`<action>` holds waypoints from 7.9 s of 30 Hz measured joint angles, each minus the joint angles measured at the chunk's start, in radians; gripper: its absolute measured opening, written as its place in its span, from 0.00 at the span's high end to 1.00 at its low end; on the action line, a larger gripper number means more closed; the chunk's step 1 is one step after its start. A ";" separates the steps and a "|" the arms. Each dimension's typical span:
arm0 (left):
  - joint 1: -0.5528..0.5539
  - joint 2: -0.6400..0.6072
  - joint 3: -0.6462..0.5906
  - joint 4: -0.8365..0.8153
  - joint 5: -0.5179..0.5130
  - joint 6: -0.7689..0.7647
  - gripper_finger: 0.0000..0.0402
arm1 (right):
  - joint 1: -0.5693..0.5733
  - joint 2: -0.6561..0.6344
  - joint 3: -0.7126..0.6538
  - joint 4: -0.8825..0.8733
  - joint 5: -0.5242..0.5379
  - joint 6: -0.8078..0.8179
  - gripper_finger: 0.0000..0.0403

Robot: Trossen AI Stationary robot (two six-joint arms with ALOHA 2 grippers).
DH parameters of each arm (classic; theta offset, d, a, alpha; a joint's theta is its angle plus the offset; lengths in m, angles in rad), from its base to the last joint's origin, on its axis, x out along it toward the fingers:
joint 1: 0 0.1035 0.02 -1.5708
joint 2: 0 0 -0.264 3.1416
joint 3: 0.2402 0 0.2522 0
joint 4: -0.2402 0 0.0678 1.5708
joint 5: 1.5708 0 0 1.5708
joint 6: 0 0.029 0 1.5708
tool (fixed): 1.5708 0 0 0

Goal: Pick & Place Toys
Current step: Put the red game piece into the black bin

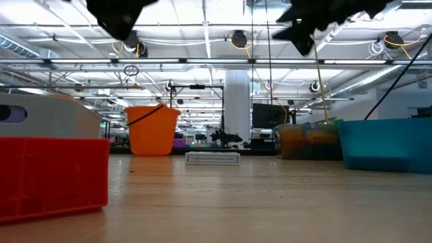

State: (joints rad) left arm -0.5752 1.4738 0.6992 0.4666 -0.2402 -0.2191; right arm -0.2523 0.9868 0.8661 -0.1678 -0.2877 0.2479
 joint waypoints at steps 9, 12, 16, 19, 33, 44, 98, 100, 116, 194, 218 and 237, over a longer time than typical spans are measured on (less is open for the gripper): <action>-0.094 0.105 0.209 -0.333 -0.118 -0.152 0.37 | 0.391 0.158 0.000 0.132 0.302 -0.161 0.58; -0.118 0.197 0.276 -0.400 -0.117 -0.251 0.37 | 0.479 0.240 -0.001 0.153 0.424 -0.169 0.58; -0.133 0.318 0.393 -0.522 -0.119 -0.363 0.37 | 0.558 0.355 -0.001 0.206 0.539 -0.186 0.58; -0.135 0.397 0.489 -0.647 -0.129 -0.450 0.37 | 0.593 0.438 -0.001 0.278 0.578 -0.186 0.58; -0.167 0.482 0.569 -0.817 -0.109 -0.847 0.37 | 0.602 0.647 0.000 0.537 0.574 -0.269 0.58; -0.193 0.483 0.567 -0.948 -0.104 -1.003 0.37 | 0.574 0.648 0.000 0.561 0.574 -0.313 0.58; -0.156 0.394 0.598 -1.153 0.266 -1.774 0.37 | 0.574 0.648 0.000 0.515 0.571 -0.347 0.58; -0.155 0.410 0.625 -1.150 0.266 -1.779 0.37 | 0.574 0.648 0.000 0.515 0.571 -0.361 0.58; -0.145 0.519 0.677 -1.214 0.345 -1.774 0.37 | 0.574 0.648 0.000 0.516 0.571 -0.392 0.58; 0.215 0.128 0.679 -0.627 -0.328 0.056 0.63 | 0.344 0.587 -0.076 1.250 -0.053 -0.185 0.35; 0.244 0.167 0.679 -0.559 -0.271 0.072 0.54 | 0.345 0.590 -0.078 1.291 -0.052 -0.231 0.67; 0.250 0.121 0.677 -0.586 -0.265 0.161 0.47 | 0.338 0.570 -0.077 1.231 0.004 -0.253 0.67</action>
State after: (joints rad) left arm -0.3248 1.5948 1.3762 -0.1192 -0.5050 -0.0582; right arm 0.0854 1.5572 0.7891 1.0631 -0.2836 -0.0050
